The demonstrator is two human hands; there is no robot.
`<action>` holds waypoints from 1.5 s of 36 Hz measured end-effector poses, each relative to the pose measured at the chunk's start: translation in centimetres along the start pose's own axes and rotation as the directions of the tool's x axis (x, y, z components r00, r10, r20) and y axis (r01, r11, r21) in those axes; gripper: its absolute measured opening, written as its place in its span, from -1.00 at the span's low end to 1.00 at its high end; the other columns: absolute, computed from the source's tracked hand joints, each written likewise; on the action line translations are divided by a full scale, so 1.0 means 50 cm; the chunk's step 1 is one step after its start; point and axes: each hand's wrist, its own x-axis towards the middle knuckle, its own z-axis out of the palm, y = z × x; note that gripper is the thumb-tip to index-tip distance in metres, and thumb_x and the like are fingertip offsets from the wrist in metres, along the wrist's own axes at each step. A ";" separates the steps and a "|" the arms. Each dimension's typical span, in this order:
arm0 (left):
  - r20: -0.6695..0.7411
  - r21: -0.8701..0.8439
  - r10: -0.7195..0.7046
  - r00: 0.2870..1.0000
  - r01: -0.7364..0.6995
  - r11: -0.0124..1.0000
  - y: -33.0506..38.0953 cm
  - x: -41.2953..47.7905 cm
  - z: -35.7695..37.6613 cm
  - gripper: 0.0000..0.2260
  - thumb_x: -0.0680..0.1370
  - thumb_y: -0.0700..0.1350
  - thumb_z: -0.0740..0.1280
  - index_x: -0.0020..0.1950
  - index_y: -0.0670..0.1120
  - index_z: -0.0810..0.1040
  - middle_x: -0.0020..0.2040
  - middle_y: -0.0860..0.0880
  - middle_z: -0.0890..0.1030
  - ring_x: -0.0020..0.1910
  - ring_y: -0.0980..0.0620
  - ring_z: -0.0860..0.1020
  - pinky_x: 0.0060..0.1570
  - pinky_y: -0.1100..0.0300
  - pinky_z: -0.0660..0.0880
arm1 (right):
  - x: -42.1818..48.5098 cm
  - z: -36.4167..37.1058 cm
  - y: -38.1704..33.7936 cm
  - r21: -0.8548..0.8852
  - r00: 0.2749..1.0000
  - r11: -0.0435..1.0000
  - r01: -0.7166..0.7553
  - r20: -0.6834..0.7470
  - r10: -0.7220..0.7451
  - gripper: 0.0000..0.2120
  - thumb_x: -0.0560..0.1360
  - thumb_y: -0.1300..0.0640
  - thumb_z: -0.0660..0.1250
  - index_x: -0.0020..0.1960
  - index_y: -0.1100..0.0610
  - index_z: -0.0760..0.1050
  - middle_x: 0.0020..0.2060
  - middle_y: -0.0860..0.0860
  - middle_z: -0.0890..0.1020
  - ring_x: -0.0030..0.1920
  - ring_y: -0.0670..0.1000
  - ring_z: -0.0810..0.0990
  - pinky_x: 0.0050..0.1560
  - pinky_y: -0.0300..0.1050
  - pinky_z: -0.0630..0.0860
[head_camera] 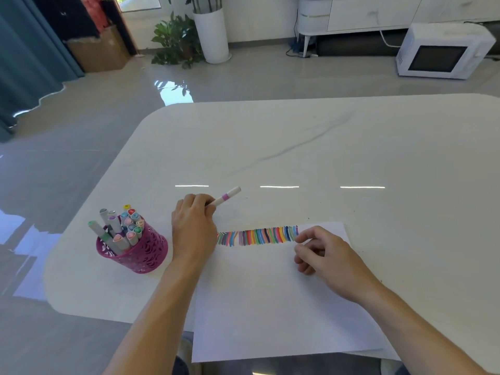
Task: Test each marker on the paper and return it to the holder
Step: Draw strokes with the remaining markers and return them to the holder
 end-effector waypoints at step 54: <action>0.386 -0.218 0.418 0.822 -0.359 0.908 0.162 -0.140 0.004 -0.87 0.65 -0.14 0.31 0.04 -0.04 0.66 -0.14 0.08 0.52 -0.21 0.06 0.48 -0.19 0.18 0.44 | -0.036 -0.046 -0.040 -0.682 0.982 0.706 0.190 0.118 -0.150 -0.49 0.62 -0.39 0.07 -0.22 0.00 0.40 -0.45 -0.08 0.46 -0.42 -0.07 0.43 -0.39 -0.19 0.28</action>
